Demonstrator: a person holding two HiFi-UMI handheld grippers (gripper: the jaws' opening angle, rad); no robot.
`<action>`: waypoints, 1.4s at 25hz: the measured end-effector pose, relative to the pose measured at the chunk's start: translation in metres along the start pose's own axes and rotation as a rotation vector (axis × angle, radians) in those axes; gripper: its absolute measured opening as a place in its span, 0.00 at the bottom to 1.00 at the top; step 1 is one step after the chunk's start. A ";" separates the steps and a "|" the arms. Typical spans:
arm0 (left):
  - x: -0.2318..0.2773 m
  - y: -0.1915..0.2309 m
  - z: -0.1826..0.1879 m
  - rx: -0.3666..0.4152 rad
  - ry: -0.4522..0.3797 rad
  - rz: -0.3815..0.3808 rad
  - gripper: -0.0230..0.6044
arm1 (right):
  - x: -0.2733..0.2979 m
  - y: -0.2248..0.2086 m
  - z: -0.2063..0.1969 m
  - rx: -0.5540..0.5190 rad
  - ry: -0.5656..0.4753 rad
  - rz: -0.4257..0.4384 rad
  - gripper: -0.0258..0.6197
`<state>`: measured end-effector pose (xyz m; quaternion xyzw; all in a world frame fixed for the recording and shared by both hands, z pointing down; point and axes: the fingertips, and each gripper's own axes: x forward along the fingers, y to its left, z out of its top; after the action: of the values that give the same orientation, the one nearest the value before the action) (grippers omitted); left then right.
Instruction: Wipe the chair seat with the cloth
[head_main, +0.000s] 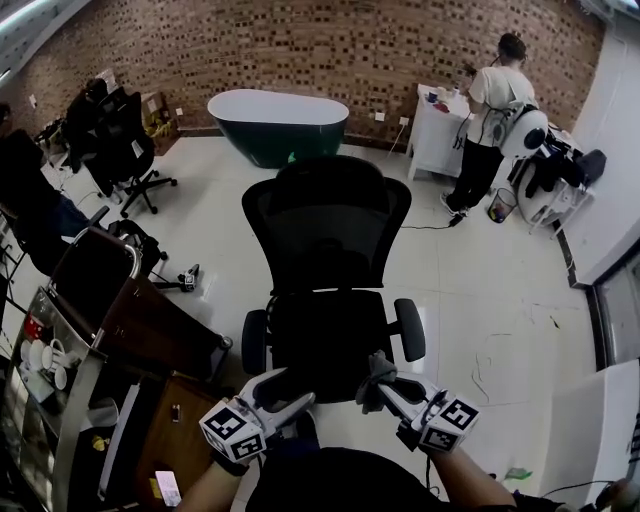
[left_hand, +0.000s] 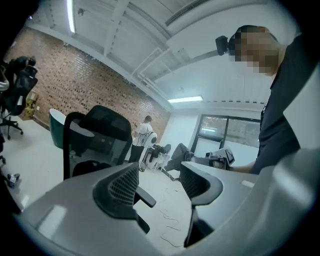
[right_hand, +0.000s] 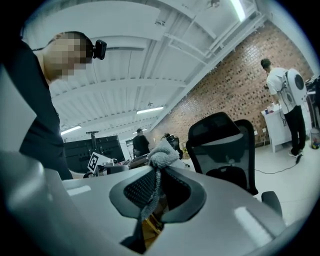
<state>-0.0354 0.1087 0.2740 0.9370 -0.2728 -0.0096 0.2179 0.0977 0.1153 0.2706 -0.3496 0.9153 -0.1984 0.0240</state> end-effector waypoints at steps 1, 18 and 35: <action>0.002 0.011 0.003 0.002 0.011 -0.015 0.49 | 0.012 -0.005 0.004 0.010 -0.005 -0.011 0.10; 0.034 0.119 0.026 -0.022 0.044 0.024 0.49 | 0.112 -0.066 0.024 0.073 0.024 0.011 0.10; 0.088 0.234 -0.095 -0.187 0.122 0.186 0.49 | 0.257 -0.223 -0.190 0.138 0.480 0.122 0.10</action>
<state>-0.0656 -0.0750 0.4659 0.8820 -0.3427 0.0424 0.3206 0.0092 -0.1368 0.5550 -0.2343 0.8985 -0.3358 -0.1582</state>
